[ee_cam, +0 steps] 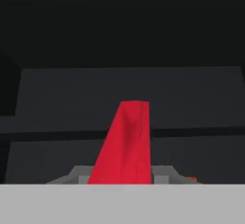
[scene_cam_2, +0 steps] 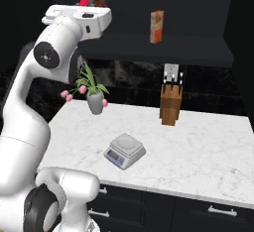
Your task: Pick the cereal and place it on the digital scale for weighing, and close the cabinet.
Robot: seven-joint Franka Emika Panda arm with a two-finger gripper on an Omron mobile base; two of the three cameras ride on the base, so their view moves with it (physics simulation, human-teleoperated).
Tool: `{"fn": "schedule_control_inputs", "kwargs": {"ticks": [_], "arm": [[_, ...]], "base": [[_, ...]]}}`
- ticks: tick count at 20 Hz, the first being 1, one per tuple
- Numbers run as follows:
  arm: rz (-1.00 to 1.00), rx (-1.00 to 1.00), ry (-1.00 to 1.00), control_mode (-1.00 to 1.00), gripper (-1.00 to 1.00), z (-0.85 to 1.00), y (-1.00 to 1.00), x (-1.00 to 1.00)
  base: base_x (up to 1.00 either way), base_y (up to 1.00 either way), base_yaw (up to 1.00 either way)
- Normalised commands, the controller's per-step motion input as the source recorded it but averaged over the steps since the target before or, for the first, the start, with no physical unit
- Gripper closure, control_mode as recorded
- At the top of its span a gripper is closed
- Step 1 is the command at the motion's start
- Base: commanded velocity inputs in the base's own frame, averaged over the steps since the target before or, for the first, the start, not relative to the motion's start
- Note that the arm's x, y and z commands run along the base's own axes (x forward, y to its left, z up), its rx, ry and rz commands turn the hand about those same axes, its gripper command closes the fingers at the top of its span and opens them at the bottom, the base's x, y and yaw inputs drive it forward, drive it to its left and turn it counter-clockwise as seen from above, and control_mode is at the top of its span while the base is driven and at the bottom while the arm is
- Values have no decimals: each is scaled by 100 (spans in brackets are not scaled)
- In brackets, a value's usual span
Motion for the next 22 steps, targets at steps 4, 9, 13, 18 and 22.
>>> {"fn": "schedule_control_inputs", "kwargs": {"ticks": [4, 9, 13, 18, 22], "arm": [[0, 1, 6, -100, 100, 24, 0, -100], [4, 0, 41, -100, 100, 0, -8, -100], [12, 0, 47, -100, 100, -27, -34, -87], [26, 0, 20, -100, 100, -55, -28, -69], [40, -2, 2, -100, 100, -80, -14, -13]], "base": [[0, 0, 0], [0, 0, 0], [0, 0, 0], [0, 0, 0], [0, 0, 0]]}}
